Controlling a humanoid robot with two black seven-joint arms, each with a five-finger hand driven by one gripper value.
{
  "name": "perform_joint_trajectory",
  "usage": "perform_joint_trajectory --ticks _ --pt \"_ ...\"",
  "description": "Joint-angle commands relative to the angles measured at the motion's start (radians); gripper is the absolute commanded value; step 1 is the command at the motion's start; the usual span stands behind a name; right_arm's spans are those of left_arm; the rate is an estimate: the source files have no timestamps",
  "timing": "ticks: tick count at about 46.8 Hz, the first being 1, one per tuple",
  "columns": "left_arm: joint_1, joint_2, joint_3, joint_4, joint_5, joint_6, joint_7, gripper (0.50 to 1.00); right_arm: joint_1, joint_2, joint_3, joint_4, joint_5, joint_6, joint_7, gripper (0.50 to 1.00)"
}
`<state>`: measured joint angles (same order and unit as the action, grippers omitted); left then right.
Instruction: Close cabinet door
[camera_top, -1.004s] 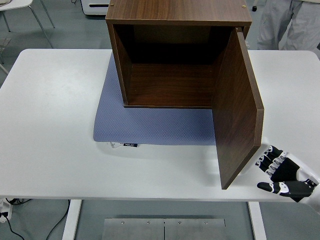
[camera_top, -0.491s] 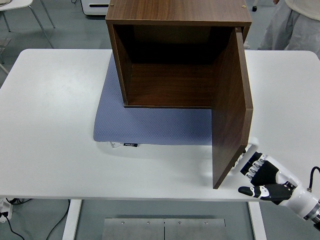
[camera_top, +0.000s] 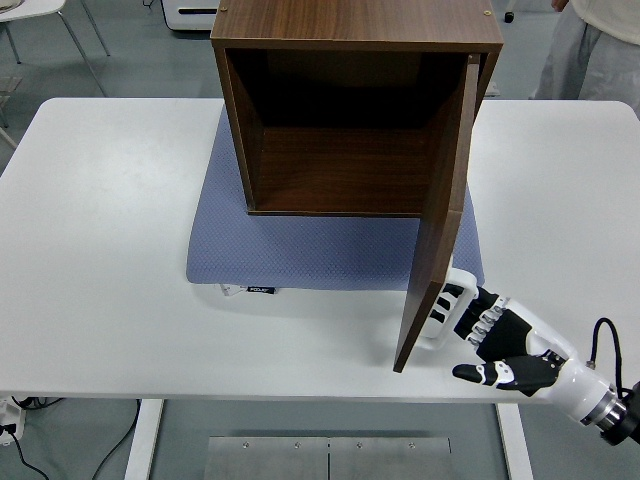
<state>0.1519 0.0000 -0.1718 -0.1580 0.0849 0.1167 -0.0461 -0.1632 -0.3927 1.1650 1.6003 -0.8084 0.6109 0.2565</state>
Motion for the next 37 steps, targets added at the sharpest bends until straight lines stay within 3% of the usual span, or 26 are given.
perform_joint_trajectory --ticks 1,16,37 --pt "0.0 0.0 0.0 0.0 0.0 0.0 0.0 1.0 0.011 0.02 -0.018 0.0 -0.002 0.0 -0.006 1.0" --pt "0.0 0.0 0.0 0.0 0.001 0.0 0.0 1.0 0.057 0.069 -0.037 -0.019 -0.005 0.0 -0.049 1.0" --pt "0.0 0.0 0.0 0.0 0.001 0.0 0.0 1.0 0.137 0.132 -0.06 -0.077 -0.005 0.0 -0.051 1.0"
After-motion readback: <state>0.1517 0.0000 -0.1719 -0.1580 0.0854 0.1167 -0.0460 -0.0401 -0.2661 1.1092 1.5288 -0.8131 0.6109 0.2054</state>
